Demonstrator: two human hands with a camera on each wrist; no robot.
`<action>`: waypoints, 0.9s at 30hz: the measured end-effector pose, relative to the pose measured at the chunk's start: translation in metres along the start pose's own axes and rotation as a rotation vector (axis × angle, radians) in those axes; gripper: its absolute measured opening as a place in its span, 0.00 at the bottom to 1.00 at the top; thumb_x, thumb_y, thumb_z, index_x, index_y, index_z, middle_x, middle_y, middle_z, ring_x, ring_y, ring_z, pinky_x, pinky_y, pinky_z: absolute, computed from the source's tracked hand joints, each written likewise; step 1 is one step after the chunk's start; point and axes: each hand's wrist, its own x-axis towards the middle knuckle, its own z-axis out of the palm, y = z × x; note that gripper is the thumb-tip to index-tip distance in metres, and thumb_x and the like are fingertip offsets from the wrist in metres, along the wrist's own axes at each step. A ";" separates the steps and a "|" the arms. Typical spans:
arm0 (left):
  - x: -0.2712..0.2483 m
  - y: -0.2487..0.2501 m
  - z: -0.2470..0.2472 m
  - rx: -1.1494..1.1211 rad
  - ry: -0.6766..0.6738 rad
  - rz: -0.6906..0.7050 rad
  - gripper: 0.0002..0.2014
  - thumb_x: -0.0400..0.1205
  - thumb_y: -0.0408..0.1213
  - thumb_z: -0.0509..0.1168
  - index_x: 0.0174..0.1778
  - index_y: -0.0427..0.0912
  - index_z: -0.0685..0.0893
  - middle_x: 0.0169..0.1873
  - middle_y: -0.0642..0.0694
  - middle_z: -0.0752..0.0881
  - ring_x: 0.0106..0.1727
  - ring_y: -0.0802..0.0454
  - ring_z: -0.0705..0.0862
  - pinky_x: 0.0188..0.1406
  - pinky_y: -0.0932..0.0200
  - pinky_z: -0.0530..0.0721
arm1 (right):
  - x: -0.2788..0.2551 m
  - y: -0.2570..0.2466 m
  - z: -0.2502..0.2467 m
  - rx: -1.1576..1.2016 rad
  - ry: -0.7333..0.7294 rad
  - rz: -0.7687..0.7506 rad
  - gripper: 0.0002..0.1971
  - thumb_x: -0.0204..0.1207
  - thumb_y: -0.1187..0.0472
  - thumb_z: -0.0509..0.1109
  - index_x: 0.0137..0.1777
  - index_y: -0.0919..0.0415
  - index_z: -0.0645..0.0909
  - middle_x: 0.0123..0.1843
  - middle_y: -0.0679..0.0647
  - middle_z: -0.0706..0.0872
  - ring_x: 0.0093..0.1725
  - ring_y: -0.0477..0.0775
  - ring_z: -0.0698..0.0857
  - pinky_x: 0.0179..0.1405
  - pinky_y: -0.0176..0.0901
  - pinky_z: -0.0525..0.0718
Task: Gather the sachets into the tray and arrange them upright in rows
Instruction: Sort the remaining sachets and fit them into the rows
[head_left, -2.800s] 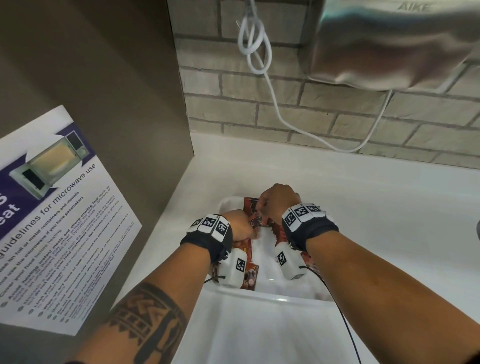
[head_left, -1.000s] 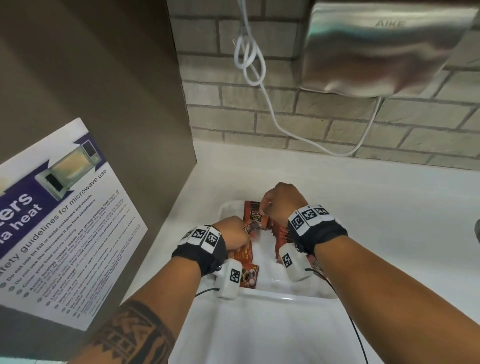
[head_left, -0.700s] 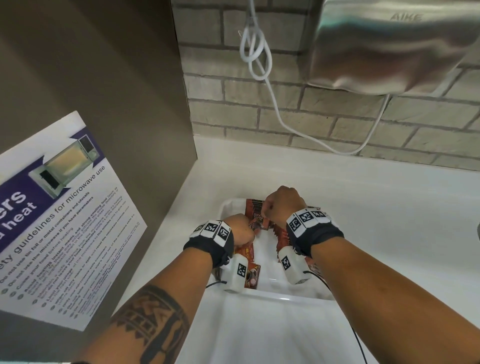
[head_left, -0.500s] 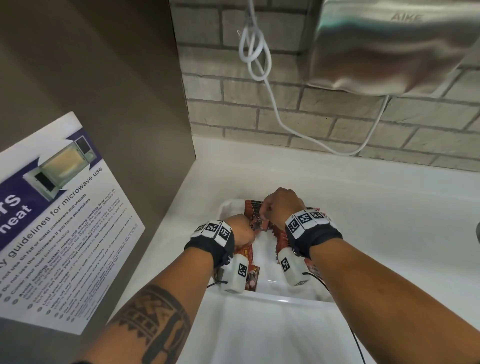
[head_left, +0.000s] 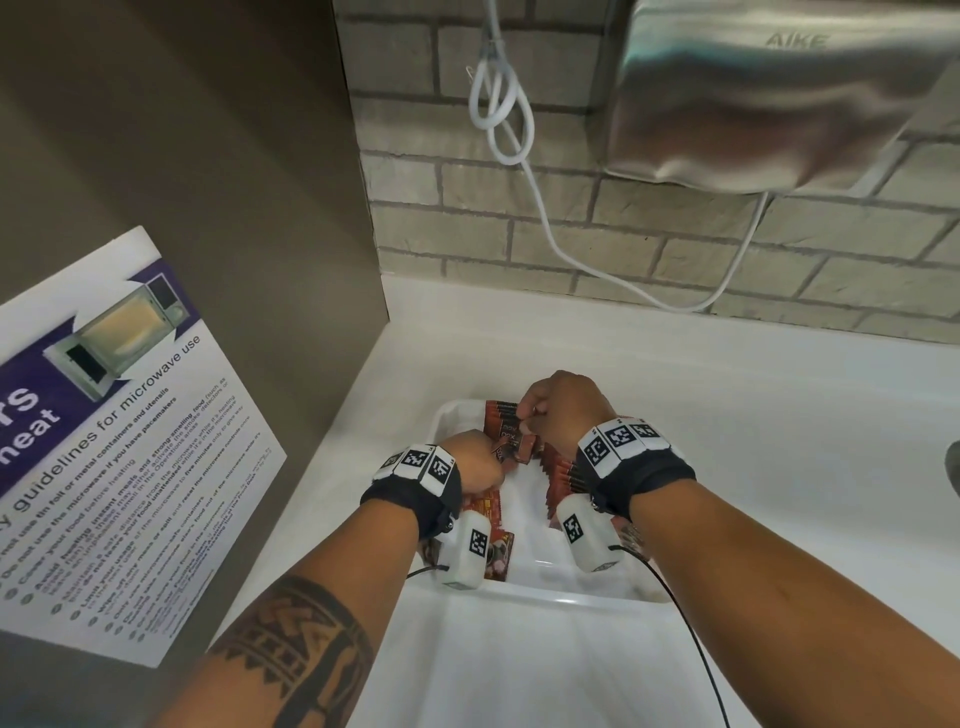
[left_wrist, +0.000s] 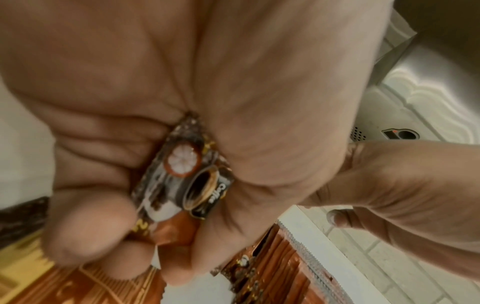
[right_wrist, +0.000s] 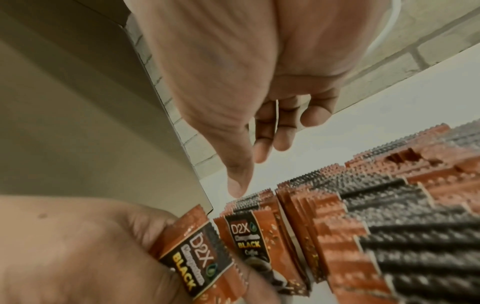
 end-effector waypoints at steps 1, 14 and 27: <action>-0.002 0.000 -0.001 -0.009 0.002 0.000 0.07 0.83 0.36 0.65 0.42 0.37 0.82 0.35 0.40 0.84 0.29 0.46 0.79 0.32 0.60 0.78 | -0.001 0.000 -0.001 0.005 -0.001 -0.011 0.09 0.72 0.61 0.78 0.38 0.44 0.86 0.39 0.40 0.83 0.51 0.50 0.87 0.57 0.48 0.86; -0.030 -0.015 -0.011 -0.959 -0.184 0.329 0.16 0.79 0.16 0.69 0.60 0.34 0.84 0.49 0.40 0.91 0.51 0.46 0.92 0.47 0.55 0.92 | -0.024 -0.003 -0.019 0.348 -0.046 -0.111 0.02 0.77 0.57 0.77 0.42 0.50 0.89 0.39 0.47 0.91 0.44 0.49 0.89 0.50 0.42 0.84; -0.029 -0.015 -0.013 -0.143 0.322 0.062 0.25 0.70 0.47 0.83 0.56 0.39 0.83 0.46 0.45 0.89 0.38 0.50 0.89 0.38 0.57 0.87 | -0.026 -0.014 -0.024 0.041 0.009 -0.079 0.13 0.76 0.67 0.63 0.43 0.53 0.87 0.38 0.39 0.83 0.39 0.40 0.79 0.32 0.31 0.71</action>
